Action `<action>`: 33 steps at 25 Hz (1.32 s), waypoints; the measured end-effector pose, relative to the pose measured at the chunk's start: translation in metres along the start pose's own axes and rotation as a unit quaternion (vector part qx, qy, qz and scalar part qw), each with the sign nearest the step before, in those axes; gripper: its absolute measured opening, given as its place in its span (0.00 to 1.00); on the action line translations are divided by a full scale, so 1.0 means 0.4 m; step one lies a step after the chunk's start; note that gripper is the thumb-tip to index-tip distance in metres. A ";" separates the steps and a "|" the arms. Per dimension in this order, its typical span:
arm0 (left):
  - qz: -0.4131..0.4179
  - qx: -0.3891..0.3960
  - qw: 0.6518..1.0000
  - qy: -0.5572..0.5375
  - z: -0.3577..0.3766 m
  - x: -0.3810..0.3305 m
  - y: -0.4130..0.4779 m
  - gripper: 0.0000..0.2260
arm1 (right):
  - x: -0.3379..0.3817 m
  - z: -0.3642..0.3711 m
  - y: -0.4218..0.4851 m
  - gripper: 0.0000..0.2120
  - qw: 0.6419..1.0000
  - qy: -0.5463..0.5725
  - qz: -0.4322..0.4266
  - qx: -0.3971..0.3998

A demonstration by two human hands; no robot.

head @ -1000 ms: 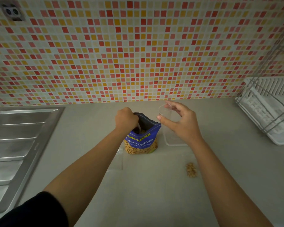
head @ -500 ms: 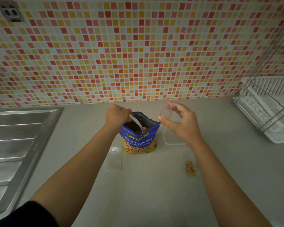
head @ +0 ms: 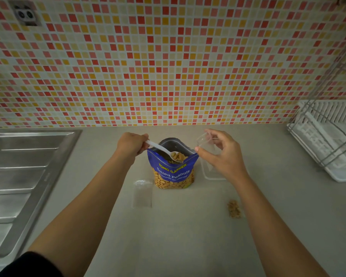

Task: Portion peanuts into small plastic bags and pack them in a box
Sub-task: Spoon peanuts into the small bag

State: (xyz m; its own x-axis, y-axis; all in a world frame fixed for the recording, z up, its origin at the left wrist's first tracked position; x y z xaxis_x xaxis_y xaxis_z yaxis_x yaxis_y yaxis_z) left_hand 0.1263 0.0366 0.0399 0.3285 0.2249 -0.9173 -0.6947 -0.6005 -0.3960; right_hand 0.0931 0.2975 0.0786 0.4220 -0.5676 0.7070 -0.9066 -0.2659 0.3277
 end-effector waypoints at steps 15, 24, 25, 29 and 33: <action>0.015 0.009 0.998 -0.063 -0.067 -0.121 -0.025 0.04 | 0.057 0.099 0.019 0.29 0.975 -0.206 -0.039 0.075; 0.199 0.084 0.967 0.138 0.056 -0.284 -0.134 0.10 | 0.080 0.097 0.024 0.23 0.999 -0.041 -0.008 0.000; 0.251 0.099 0.946 0.179 0.081 -0.309 -0.169 0.09 | 0.083 0.096 0.025 0.22 1.000 -0.026 -0.005 -0.007; 0.353 0.072 0.905 0.228 0.072 -0.399 -0.237 0.08 | 0.081 0.086 0.027 0.22 1.000 0.004 0.008 -0.024; 0.279 0.033 0.941 0.190 0.001 -0.335 -0.153 0.10 | 0.055 0.071 0.020 0.26 0.999 0.010 0.018 -0.034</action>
State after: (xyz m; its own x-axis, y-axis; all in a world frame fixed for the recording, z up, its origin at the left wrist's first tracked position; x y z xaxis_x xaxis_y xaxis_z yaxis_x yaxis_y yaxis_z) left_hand 0.1246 0.0437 0.1871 0.0975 -0.4095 -0.9071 -0.8612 -0.4916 0.1294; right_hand 0.0952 0.2606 0.0790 0.3892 -0.5599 0.7315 -0.9197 -0.1908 0.3432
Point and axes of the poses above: each hand's wrist, its own y-axis towards the middle knuckle, its own z-axis out of the palm, x = y × z, the point moved 5 cm from there along y, towards the middle knuckle, and after that the axes turned 11 degrees about -y, right-handed, at the moved point
